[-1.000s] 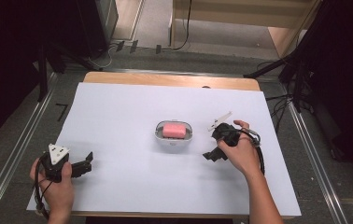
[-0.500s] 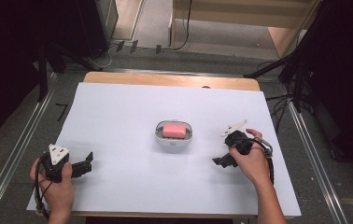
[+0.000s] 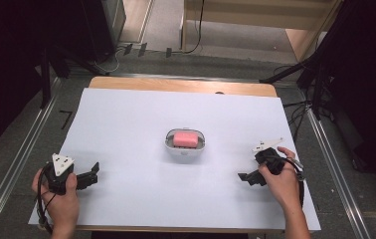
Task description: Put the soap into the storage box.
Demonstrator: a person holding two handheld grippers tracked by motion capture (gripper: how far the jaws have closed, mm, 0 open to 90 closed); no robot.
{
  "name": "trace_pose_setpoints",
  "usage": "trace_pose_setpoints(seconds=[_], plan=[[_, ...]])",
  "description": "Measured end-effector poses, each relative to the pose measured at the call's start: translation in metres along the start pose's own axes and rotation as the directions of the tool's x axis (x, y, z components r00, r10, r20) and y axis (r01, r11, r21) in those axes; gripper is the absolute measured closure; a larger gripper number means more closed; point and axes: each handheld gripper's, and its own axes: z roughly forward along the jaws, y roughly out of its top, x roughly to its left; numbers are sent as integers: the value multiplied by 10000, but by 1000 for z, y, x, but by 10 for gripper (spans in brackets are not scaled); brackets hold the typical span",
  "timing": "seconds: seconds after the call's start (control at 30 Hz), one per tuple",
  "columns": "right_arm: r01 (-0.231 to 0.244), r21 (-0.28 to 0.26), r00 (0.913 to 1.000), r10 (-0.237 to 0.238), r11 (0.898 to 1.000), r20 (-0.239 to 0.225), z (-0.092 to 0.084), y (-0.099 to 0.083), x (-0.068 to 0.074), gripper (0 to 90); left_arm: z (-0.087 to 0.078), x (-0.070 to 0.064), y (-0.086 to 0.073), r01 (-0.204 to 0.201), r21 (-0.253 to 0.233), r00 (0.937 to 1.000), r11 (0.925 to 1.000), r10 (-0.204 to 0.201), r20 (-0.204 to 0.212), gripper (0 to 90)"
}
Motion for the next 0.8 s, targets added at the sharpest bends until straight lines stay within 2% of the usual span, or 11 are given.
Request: trace_pose_setpoints(seconds=[0.3,0.37,0.47,0.8], plan=[[-666,-908,9970,700,9936,345,-13,-35,-6,0,0,0,0,-18,-5,10000,10000,18,-20,0],[-743,-995,9961,785,9923,390,-13,-37,-6,0,0,0,0,-26,-5,10000,10000,26,-33,0],[-1007,-1445,9931,1082,9844,450,-17,-49,-7,0,0,0,0,-36,-2,10000,10000,36,-35,0],[-1311,-2251,9876,1470,9655,555,-23,-71,-8,0,0,-1,0,-83,7,10000,10000,83,-33,0]])
